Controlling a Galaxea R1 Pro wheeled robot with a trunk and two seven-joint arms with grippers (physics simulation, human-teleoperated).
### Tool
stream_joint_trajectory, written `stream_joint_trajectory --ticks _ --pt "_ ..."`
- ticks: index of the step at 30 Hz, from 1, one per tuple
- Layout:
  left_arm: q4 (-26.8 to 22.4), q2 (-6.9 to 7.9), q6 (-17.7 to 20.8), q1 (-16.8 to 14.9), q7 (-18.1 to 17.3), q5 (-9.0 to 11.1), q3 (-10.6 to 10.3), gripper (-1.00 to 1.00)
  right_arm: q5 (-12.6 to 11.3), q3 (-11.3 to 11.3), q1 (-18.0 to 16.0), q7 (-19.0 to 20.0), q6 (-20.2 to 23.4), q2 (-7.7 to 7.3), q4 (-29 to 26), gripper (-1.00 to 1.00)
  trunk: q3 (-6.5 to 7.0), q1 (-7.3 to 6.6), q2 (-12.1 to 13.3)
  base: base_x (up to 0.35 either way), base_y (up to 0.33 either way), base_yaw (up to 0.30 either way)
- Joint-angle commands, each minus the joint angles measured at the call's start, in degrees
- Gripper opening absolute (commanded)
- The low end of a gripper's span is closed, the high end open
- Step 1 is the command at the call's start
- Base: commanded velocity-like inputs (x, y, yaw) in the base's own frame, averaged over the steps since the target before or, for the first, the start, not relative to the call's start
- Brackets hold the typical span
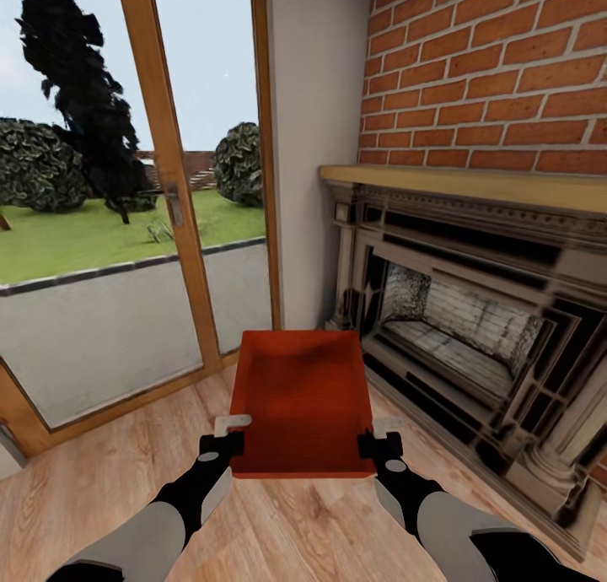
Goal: Move the two storage containers from the living room to the garage. In the garage, place one container on the floor and stack the other container on top of it (either order is fine).
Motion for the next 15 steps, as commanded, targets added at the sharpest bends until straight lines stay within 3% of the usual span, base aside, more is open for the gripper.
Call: stream_joint_trajectory --ticks 1,15 --pt "-0.18 0.08 -2.16 -0.08 1.41 -0.48 0.72 -1.00 -0.20 -1.99 -0.02 -0.51 -0.14 -0.01 0.23 -1.00 0.03 0.00 -0.04 0.000 0.000 0.000" --pt "-0.27 0.08 -2.16 -0.08 1.41 -0.48 0.72 -1.00 -0.19 -1.99 -0.02 -0.48 -0.12 -0.01 0.23 -1.00 1.29 0.00 -0.04 0.000 0.000 0.000"
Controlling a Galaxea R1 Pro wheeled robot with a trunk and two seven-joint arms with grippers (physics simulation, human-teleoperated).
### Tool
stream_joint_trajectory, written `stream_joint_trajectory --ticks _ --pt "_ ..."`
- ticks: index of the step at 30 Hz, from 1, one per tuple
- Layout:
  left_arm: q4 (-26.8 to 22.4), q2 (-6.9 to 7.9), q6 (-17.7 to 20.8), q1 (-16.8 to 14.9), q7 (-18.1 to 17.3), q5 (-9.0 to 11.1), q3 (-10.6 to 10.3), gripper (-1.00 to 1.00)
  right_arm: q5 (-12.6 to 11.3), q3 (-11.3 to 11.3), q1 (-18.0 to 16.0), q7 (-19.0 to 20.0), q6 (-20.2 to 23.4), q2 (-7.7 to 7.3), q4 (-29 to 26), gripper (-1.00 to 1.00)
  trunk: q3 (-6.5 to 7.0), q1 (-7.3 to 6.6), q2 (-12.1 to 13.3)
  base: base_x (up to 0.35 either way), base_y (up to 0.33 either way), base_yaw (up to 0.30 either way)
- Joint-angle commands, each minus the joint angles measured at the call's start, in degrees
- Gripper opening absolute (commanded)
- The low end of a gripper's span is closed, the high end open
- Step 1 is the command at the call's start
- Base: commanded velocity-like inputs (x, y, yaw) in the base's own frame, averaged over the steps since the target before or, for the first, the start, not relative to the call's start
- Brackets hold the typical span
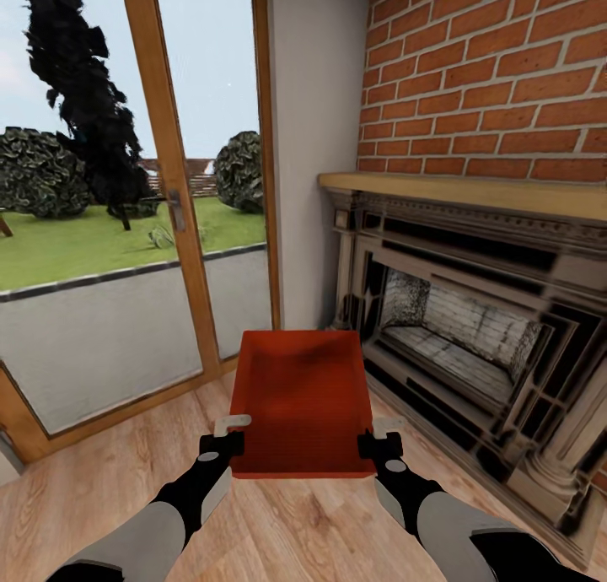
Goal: Move the two storage containers from the living room to the garage. In the garage, place one container on the floor and stack the other container on top of it (either order is fine).
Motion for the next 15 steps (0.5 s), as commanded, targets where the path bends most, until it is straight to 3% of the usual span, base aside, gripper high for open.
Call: stream_joint_trajectory --ticks 1,15 --pt "-0.19 0.07 -2.27 -0.08 1.37 -0.49 0.77 -1.00 -0.18 -1.94 -0.01 -0.50 -0.13 0.00 0.23 -1.00 0.03 0.00 -0.04 0.000 0.000 0.000" --pt "-0.21 0.07 -2.27 -0.08 1.37 -0.49 0.77 -1.00 -0.18 -1.94 -0.01 -0.50 -0.12 0.00 0.23 -1.00 1.29 0.00 -0.04 0.000 0.000 0.000"
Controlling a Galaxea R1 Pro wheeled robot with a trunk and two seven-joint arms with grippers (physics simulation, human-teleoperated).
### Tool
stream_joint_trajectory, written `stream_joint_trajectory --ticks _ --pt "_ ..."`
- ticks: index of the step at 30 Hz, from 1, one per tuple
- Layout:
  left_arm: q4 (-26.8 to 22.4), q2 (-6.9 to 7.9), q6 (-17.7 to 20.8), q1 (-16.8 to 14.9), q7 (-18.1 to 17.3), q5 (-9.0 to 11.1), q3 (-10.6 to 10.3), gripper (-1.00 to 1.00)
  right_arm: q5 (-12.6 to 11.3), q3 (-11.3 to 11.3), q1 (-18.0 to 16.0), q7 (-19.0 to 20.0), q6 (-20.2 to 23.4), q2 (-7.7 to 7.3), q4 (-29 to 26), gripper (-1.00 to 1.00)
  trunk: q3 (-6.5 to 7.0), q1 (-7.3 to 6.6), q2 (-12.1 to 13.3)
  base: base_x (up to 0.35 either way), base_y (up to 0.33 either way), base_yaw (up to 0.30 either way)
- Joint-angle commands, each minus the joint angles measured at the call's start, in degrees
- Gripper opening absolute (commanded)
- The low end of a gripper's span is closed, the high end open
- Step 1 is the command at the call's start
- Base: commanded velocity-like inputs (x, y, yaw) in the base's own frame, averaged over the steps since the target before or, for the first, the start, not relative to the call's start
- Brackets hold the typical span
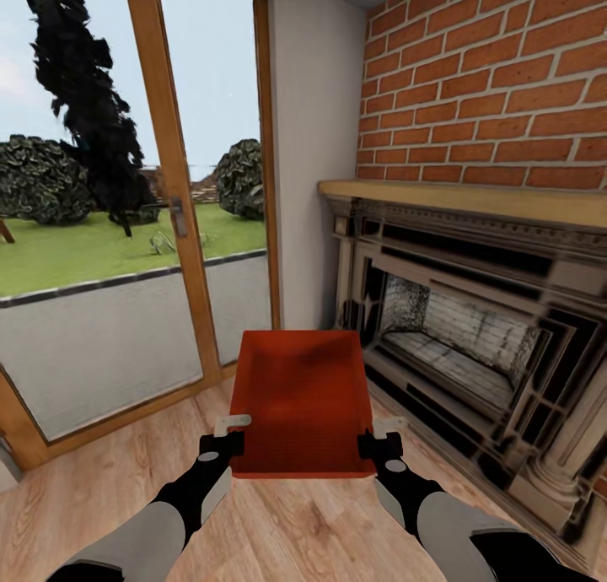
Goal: Move the two storage containers from the living room to the garage. In the garage, place one container on the floor and stack the other container on top of it (either order is fine).
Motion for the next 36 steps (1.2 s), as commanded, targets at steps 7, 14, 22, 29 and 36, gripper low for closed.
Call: stream_joint_trajectory --ticks 7,14,22,29,36 --pt "-0.20 0.07 -2.31 -0.08 1.36 -0.49 0.77 -1.00 -0.20 -1.92 0.00 -0.50 -0.14 0.00 0.23 -1.00 0.56 0.00 -0.04 0.000 0.000 0.000" --pt "-0.19 0.07 -2.31 -0.08 1.36 -0.49 0.78 -1.00 -0.20 -1.92 0.01 -0.50 -0.15 0.00 0.23 -1.00 1.20 0.00 -0.04 0.000 0.000 0.000" --pt "-0.23 0.07 -2.31 -0.08 1.38 -0.49 0.78 -1.00 -0.20 -1.92 -0.01 -0.50 -0.12 0.00 0.23 -1.00 1.92 0.00 -0.04 0.000 0.000 0.000" --pt "-0.20 0.07 -2.31 -0.08 1.37 -0.49 0.78 -1.00 -0.20 -1.92 -0.03 -0.50 -0.11 0.00 0.23 -1.00 2.55 0.00 -0.04 0.000 0.000 0.000" --pt "-0.18 0.07 -2.31 -0.08 1.36 -0.49 0.78 -1.00 -0.20 -1.92 -0.02 -0.50 -0.12 0.00 0.23 -1.00 3.18 0.00 -0.04 0.000 0.000 0.000"
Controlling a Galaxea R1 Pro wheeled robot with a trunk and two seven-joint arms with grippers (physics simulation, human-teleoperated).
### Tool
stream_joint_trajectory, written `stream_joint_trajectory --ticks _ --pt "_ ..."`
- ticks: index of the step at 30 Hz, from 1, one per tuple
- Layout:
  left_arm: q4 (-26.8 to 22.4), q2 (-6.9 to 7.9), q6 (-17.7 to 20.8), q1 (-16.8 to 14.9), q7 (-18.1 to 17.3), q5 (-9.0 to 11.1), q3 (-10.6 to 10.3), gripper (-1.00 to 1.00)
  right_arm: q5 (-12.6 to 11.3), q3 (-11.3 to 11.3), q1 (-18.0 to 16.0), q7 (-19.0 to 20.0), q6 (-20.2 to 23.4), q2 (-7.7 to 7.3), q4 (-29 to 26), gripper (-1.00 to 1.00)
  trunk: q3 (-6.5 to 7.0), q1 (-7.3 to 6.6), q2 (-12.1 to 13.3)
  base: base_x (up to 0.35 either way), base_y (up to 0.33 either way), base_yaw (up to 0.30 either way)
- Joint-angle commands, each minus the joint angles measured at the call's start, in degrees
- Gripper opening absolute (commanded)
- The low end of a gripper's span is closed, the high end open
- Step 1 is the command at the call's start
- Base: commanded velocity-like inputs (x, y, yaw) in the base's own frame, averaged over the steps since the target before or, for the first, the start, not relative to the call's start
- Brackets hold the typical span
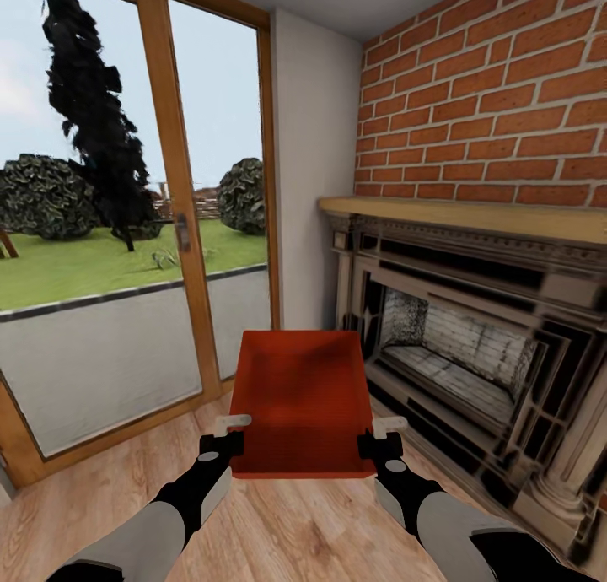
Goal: Move the two storage containers from the living room to the garage. In the garage, place one container on the floor and stack the other container on top of it (either order is fine).
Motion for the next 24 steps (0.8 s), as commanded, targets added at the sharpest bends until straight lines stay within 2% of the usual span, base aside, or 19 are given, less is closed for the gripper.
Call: stream_joint_trajectory --ticks 1,24 --pt "-0.19 0.07 -2.32 -0.08 1.37 -0.49 0.77 -1.00 -0.19 -1.93 -0.01 -0.50 -0.13 0.00 0.23 -1.00 0.02 0.00 -0.05 0.000 0.000 0.000" --pt "-0.18 0.07 -2.32 -0.08 1.37 -0.49 0.75 -1.00 -0.19 -1.93 -0.02 -0.45 -0.12 -0.04 0.23 -1.00 1.93 0.00 -0.05 0.000 0.000 0.000"
